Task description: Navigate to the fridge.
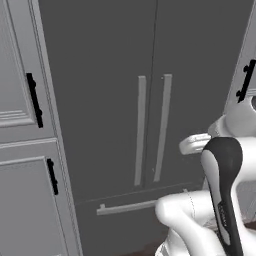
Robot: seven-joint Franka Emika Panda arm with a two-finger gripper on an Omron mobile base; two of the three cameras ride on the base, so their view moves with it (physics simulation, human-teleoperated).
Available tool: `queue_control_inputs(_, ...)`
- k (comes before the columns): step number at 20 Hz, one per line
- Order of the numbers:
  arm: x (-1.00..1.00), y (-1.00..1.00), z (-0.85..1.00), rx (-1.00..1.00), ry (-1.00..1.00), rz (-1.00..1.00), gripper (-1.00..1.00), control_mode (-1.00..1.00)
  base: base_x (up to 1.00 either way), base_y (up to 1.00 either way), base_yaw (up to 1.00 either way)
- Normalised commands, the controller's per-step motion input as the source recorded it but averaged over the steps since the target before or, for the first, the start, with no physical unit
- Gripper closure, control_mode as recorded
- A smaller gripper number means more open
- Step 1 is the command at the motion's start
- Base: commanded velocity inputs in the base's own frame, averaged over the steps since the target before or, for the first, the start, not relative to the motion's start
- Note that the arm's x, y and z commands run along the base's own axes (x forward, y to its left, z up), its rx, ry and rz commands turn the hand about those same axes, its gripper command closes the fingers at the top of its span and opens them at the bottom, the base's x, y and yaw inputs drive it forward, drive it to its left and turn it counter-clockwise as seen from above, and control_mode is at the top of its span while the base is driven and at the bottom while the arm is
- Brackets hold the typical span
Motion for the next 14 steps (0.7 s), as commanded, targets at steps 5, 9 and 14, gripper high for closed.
queue_control_inputs(5, 0.0, 0.0, 0.0, 0.0, 0.0, 0.0, -1.0, 1.0, 1.0, 0.32, 0.04)
queue_control_inputs(9, 0.0, 0.0, 0.0, 0.0, 0.0, 0.0, -1.0, 1.0, 1.0, 0.13, 0.04)
queue_control_inputs(14, 0.0, 0.0, 0.0, 0.0, 0.0, 0.0, -1.0, 1.0, 1.0, -0.24, 0.05)
